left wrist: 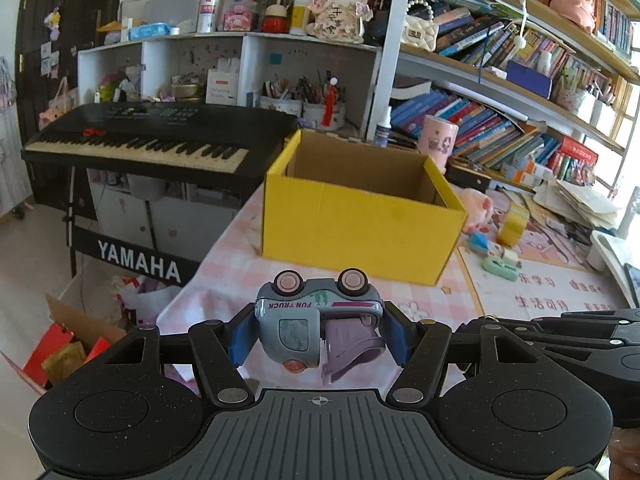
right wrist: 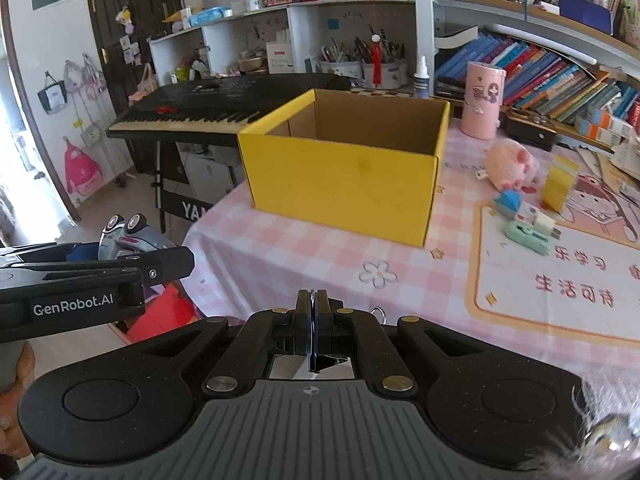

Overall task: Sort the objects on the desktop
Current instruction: 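Carry the truck with the left gripper over the yellow box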

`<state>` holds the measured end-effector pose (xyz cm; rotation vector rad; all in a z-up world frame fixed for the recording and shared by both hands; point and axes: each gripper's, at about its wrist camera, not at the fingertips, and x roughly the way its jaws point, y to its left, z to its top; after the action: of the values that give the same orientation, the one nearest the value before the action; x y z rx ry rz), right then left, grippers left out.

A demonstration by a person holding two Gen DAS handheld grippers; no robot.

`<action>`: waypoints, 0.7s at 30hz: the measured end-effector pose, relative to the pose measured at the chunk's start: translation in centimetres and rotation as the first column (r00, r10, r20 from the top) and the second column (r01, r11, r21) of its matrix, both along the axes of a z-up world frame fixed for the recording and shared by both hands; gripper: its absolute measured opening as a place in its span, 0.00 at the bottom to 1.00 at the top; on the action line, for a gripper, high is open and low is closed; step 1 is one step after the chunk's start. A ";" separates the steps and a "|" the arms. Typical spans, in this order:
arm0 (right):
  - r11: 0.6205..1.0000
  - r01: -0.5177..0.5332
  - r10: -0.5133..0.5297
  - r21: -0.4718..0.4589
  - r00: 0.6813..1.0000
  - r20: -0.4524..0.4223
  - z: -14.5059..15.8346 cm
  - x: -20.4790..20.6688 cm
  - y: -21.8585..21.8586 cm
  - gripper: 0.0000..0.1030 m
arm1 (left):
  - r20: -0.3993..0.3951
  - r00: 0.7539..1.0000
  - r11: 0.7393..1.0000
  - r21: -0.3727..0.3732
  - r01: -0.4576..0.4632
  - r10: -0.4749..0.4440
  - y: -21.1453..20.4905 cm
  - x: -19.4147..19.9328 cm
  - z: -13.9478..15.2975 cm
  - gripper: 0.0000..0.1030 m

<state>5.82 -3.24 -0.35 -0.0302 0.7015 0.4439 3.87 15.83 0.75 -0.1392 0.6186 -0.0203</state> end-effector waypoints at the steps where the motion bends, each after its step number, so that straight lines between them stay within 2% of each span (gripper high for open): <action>1: 1.000 -0.003 0.003 0.007 1.000 0.002 0.1 0.4 0.0 0.02 | 0.001 1.000 1.000 0.004 0.000 0.000 0.1 0.5 0.2 0.62; 8: 0.999 -0.020 0.019 0.042 1.000 0.010 1.3 4.3 -0.2 0.02 | 0.013 1.000 1.000 0.020 0.012 -0.012 -0.6 4.9 1.2 0.62; 15: 0.997 -0.029 0.023 0.076 0.997 0.077 3.8 10.1 -1.0 0.02 | 0.059 0.998 0.998 0.054 0.027 -0.030 -2.4 10.4 2.5 0.62; 21: 0.998 -0.041 0.034 0.055 0.992 0.123 4.9 15.8 -1.7 0.02 | 0.068 0.997 0.996 0.084 0.019 -0.025 -3.7 15.3 2.8 0.62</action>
<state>21.62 -4.93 4.51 -0.0168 0.5685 0.4940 19.18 12.13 3.57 -0.0512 0.5511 -0.0205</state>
